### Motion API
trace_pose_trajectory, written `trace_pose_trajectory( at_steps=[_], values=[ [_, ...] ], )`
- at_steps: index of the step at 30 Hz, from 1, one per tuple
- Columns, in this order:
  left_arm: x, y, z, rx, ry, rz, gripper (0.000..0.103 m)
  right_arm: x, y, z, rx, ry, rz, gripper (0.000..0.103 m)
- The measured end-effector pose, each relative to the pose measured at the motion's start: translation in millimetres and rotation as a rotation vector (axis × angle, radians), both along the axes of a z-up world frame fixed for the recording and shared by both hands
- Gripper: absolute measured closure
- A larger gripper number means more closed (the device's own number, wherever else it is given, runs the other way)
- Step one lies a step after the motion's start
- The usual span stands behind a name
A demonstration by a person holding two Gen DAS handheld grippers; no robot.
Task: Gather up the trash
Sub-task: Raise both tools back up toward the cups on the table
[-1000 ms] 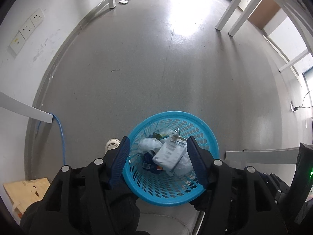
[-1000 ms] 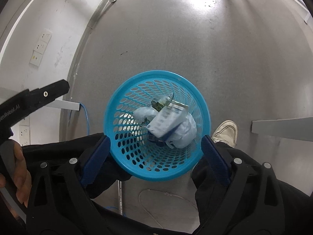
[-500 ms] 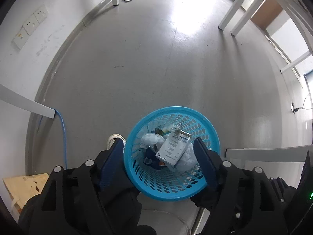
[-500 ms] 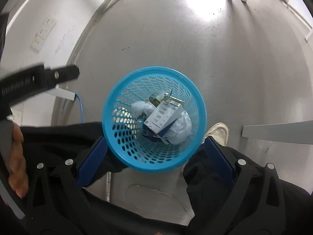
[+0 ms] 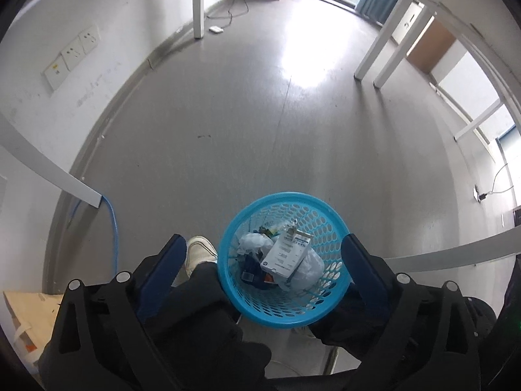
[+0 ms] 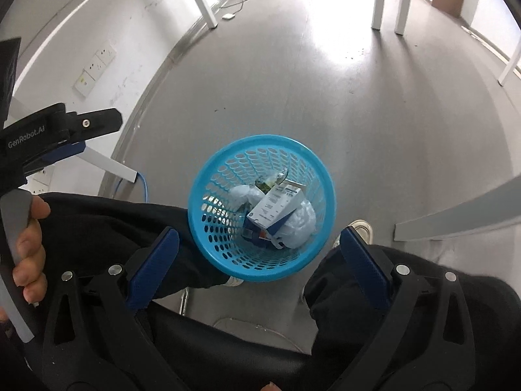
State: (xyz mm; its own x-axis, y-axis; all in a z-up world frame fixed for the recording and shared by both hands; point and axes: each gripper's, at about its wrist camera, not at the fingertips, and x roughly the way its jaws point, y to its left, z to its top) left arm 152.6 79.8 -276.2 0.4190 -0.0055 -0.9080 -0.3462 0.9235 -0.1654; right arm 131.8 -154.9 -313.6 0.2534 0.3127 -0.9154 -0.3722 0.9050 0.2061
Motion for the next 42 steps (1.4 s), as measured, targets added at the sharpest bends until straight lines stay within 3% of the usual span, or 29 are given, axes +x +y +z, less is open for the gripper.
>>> trace_pose_trajectory(
  at_steps=[10, 14, 16, 23, 30, 35, 42],
  values=[
    [-49, -4, 32, 0.02, -0.13, -0.001, 0.006, -42, -12, 44, 0.069, -0.064, 0.027, 0.008],
    [-72, -16, 49, 0.151, -0.149, -0.002, 0.006, -65, -16, 67, 0.048, -0.111, 0.07, 0.008],
    [-84, -25, 58, 0.171, -0.162, -0.043, 0.006, -77, -23, 77, 0.052, -0.129, 0.072, 0.008],
    [-126, -32, 95, 0.132, -0.26, -0.11, 0.006, -104, -46, 117, 0.092, -0.225, 0.07, 0.008],
    [-153, -37, 150, 0.167, -0.399, -0.13, 0.006, -117, -63, 162, 0.124, -0.327, 0.068, 0.008],
    [-158, -43, 197, 0.139, -0.526, -0.129, 0.006, -118, -83, 216, 0.171, -0.45, 0.016, 0.008],
    [-139, -52, 241, 0.177, -0.619, -0.149, 0.006, -99, -104, 277, 0.222, -0.559, -0.054, 0.008]
  ],
)
